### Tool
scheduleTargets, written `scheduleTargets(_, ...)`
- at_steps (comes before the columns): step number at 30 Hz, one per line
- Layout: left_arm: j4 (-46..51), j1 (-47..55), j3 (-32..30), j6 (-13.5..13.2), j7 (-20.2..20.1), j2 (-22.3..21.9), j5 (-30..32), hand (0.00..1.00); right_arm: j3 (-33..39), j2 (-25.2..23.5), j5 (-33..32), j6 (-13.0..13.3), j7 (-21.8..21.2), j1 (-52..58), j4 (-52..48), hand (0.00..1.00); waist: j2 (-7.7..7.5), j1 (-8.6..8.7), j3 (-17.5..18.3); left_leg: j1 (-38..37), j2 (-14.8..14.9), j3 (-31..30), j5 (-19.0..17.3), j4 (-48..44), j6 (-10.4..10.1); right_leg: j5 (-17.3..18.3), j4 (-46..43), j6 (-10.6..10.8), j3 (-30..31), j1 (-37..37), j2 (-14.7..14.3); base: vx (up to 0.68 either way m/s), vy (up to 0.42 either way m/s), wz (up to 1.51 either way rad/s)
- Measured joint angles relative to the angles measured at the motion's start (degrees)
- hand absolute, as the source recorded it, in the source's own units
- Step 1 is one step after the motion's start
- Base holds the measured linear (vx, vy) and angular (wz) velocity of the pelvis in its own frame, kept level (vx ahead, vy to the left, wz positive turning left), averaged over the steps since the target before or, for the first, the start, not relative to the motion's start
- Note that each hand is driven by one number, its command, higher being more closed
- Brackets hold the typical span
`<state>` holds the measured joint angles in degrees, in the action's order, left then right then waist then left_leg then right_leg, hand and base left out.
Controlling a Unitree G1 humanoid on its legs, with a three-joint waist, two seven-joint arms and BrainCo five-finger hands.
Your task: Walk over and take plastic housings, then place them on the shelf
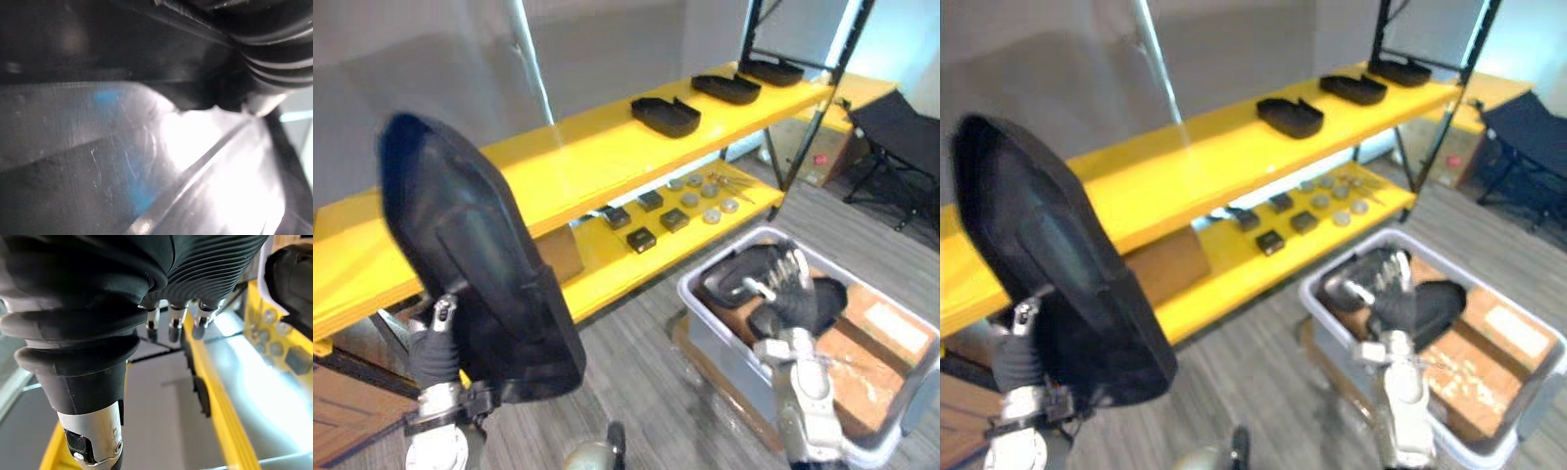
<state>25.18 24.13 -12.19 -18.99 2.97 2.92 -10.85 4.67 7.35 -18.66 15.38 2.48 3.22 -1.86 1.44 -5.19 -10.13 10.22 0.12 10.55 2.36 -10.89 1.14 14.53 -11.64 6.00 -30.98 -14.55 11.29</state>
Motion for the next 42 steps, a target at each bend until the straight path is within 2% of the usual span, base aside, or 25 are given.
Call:
scheduleTargets(4,0.0,-0.3,-0.1,0.4,0.6,0.0,0.0,1.00,-0.2,-1.8,0.5,0.0,0.4,-0.8,0.0,0.00,-2.42,-0.12,-1.6,0.4,-1.4,1.1,-4.2,-4.6,0.5,3.7,-4.4,0.2,1.1,0.3,3.0,0.03,0.072,-0.06)
scheduleTargets(6,0.0,-1.8,-0.4,0.4,0.5,0.0,0.0,1.00,-0.1,-2.4,1.6,0.0,1.5,-0.7,0.0,0.00,-3.05,0.07,-1.9,0.7,-3.4,1.1,-6.7,-6.5,1.6,5.5,-7.7,-1.5,0.2,-0.3,5.3,0.09,0.137,0.26)
scheduleTargets(7,-0.1,-2.5,-0.5,0.4,0.4,-0.1,0.0,1.00,0.0,-2.3,1.6,0.0,1.7,-0.6,0.0,0.00,-3.00,0.67,-2.0,0.7,-3.6,0.7,-6.9,-6.6,2.0,4.9,-10.2,-1.8,0.1,0.4,6.2,0.13,0.135,0.50)
scheduleTargets(8,-0.3,-4.0,-0.4,0.4,0.2,0.0,0.0,1.00,0.1,-2.3,1.6,0.0,2.4,-0.2,0.0,0.00,-2.29,1.32,-2.2,0.6,-4.3,-0.8,-7.2,-6.7,2.4,2.6,-19.1,-3.7,1.8,3.8,8.2,0.12,0.152,0.56)
scheduleTargets(10,-0.3,-5.4,-0.7,0.4,-0.2,1.1,0.1,1.00,0.2,-3.3,2.2,0.1,2.6,0.9,0.1,0.00,-2.79,1.52,-2.7,-2.1,-5.3,-2.2,-7.4,-4.7,2.7,-4.2,-32.5,-9.1,6.9,10.1,11.2,0.13,0.154,0.43)
scheduleTargets(11,-0.3,-5.5,-0.7,0.4,-0.2,1.6,0.2,1.00,0.3,-3.7,2.8,0.2,2.6,1.3,0.2,0.00,-3.00,1.64,-2.9,-4.2,-5.5,-2.6,-7.3,-2.9,2.7,-8.3,-37.5,-8.9,10.0,12.5,11.6,0.15,0.090,0.28)
scheduleTargets(12,-0.3,-5.6,-0.6,0.4,-0.1,2.0,0.5,1.00,0.6,-4.0,3.3,0.8,2.4,1.8,0.1,0.00,-2.66,2.16,-3.1,-5.5,-5.6,-4.1,-7.2,-1.5,3.3,-7.3,-40.5,-7.7,12.4,14.5,10.5,0.21,0.089,0.44)
scheduleTargets(13,-0.4,-6.0,-0.5,0.4,0.0,2.4,0.6,1.00,1.3,-4.2,3.7,1.8,2.0,2.1,0.0,0.00,-2.67,2.97,-3.1,-7.2,-5.4,-6.1,-7.0,0.3,3.7,-3.8,-40.7,-6.7,14.6,17.0,7.6,0.22,0.057,0.54)
scheduleTargets(14,-0.4,-6.4,-0.4,0.4,0.2,2.8,0.6,1.00,2.1,-4.2,3.7,2.2,1.4,2.4,-0.6,0.00,-2.52,3.35,-3.2,-7.8,-5.3,-7.6,-6.8,1.3,3.9,-1.7,-38.3,-6.1,16.1,18.8,5.1,0.29,0.033,0.73)
scheduleTargets(15,-0.5,-7.5,0.0,0.4,0.3,3.7,0.5,1.00,4.0,-4.2,3.7,2.3,0.4,3.5,-2.8,0.00,-2.46,4.13,-3.2,-8.2,-5.0,-9.6,-6.8,2.5,3.9,0.3,-31.2,-5.1,18.6,21.4,0.7,0.24,0.000,0.85)
scheduleTargets(17,-0.8,-9.2,1.0,0.6,0.7,4.3,0.4,1.00,6.8,-4.1,3.5,2.5,-1.2,5.0,-5.8,0.00,-2.20,5.67,-3.2,-8.2,-5.0,-12.5,-6.7,3.2,3.7,-0.3,-20.3,-4.4,23.4,23.9,-3.9,0.19,-0.048,0.89)
scheduleTargets(19,-3.0,-11.1,4.2,0.9,1.9,4.9,0.1,1.00,8.1,-3.9,2.3,3.5,-3.0,8.1,-8.6,0.00,-2.19,7.47,-2.8,-9.7,-5.5,-17.5,-6.8,4.0,2.3,-2.5,-10.6,-1.6,31.5,25.2,-7.6,0.24,-0.121,1.13)
scheduleTargets(22,-3.0,-10.0,7.3,1.2,3.0,5.0,0.4,1.00,6.2,-3.7,1.2,3.7,-4.8,9.7,-12.0,0.00,-3.33,7.45,-1.7,-11.6,-6.5,-21.1,-8.0,4.2,0.9,-7.6,-3.7,-2.9,32.3,24.0,-6.6,0.33,-0.238,0.87)
scheduleTargets(23,-2.7,-9.6,8.2,1.3,3.2,4.7,0.6,1.00,5.0,-3.1,1.1,3.7,-5.2,9.3,-13.5,0.00,-3.97,7.09,-0.5,-11.7,-6.7,-21.5,-10.2,3.8,0.1,-13.2,-1.4,-1.5,30.6,22.5,-5.4,0.33,-0.298,1.04)
scheduleTargets(24,-2.6,-8.7,9.5,1.9,3.2,2.7,0.7,1.00,4.7,-1.2,1.2,3.8,-5.0,8.2,-13.9,0.00,-1.74,7.02,1.3,-10.8,-1.5,-15.4,-12.6,1.9,0.0,-13.0,1.0,-2.5,26.3,20.2,-6.6,0.41,-0.357,1.06)
scheduleTargets(25,-2.6,-8.7,9.8,1.9,3.1,2.0,0.7,1.00,4.8,-0.3,1.0,3.8,-5.0,7.5,-13.9,0.00,-1.00,6.97,1.7,-10.7,0.4,-13.0,-12.4,1.7,-0.8,-12.9,1.5,-2.7,25.4,19.5,-7.2,0.34,-0.273,0.93)
scheduleTargets(26,-2.7,-8.4,10.0,2.1,3.2,0.5,0.7,1.00,4.9,1.7,0.7,3.6,-4.9,5.9,-13.6,0.00,0.62,5.98,2.7,-11.2,2.5,-11.2,-11.8,2.8,-3.0,-12.8,2.9,-2.9,24.3,18.2,-8.2,0.32,-0.184,0.57)
scheduleTargets(29,-2.8,-8.7,10.0,2.4,3.1,0.1,0.7,1.00,5.4,2.9,-0.2,3.5,-4.6,3.3,-13.3,0.00,1.47,5.77,3.1,-11.2,3.2,-8.7,-11.6,0.8,-3.6,-12.4,4.9,-3.4,21.7,14.4,-8.2,0.23,-0.065,0.64)
scheduleTargets(31,-3.0,-9.6,9.9,2.6,2.7,0.2,0.6,1.00,5.9,2.7,-0.4,3.4,-3.6,2.6,-13.4,0.00,-0.46,5.90,2.1,-8.6,2.3,-6.3,-12.2,-5.3,-3.7,-12.0,6.3,-4.1,21.8,11.1,-6.2,0.14,0.038,0.79)
scheduleTargets(32,-3.6,-10.8,10.0,2.6,1.9,0.1,0.6,1.00,6.9,2.0,-0.3,3.6,-2.8,1.6,-12.5,0.00,-1.28,5.75,1.6,-7.7,2.4,-4.4,-12.4,-3.3,-3.0,-11.9,6.2,-4.1,21.5,10.3,-4.9,0.07,0.065,0.56)
scheduleTargets(34,-3.4,-10.8,10.0,2.6,1.3,0.1,0.6,1.00,7.5,2.0,-0.2,3.6,-1.1,-1.3,-11.0,0.00,-0.26,5.49,1.7,-8.1,4.0,-4.3,-6.8,5.1,-4.3,-11.9,6.4,-3.6,21.9,10.5,-4.5,0.06,0.121,0.04)
scheduleTargets(35,-3.5,-11.0,10.1,2.5,1.1,0.3,0.6,1.00,7.3,1.6,0.4,3.6,0.2,-2.4,-10.8,0.00,0.98,4.61,1.9,-8.9,4.9,-4.8,-4.1,6.7,-6.3,-10.6,6.6,-1.1,23.5,10.4,-4.6,0.06,0.212,-0.54)
scheduleTargets(36,-4.0,-11.1,10.3,2.6,1.2,0.9,0.6,1.00,6.5,0.3,0.4,3.4,0.9,-2.2,-10.8,0.00,-0.08,4.17,1.5,-9.6,3.7,-3.2,-4.3,6.8,-5.5,-11.0,7.1,0.1,24.9,10.5,-3.2,0.05,0.218,-0.59)
scheduleTargets(38,-4.0,-11.1,10.0,2.6,1.2,1.8,0.6,1.00,6.0,-1.4,1.0,3.4,2.1,-1.1,-11.0,0.00,-1.79,4.31,1.4,-10.9,2.4,-0.5,-5.2,7.4,-4.6,-11.1,7.8,0.1,25.9,10.5,-2.0,0.01,0.123,-0.57)
scheduleTargets(42,-3.7,-11.1,9.8,2.6,1.1,2.7,0.8,1.00,5.6,-4.5,0.9,3.6,2.6,2.5,-12.8,0.00,-3.25,5.46,2.4,-13.2,1.1,4.3,-7.1,7.4,-3.5,-11.9,8.7,1.4,28.4,10.5,-0.3,0.03,0.135,-0.66)
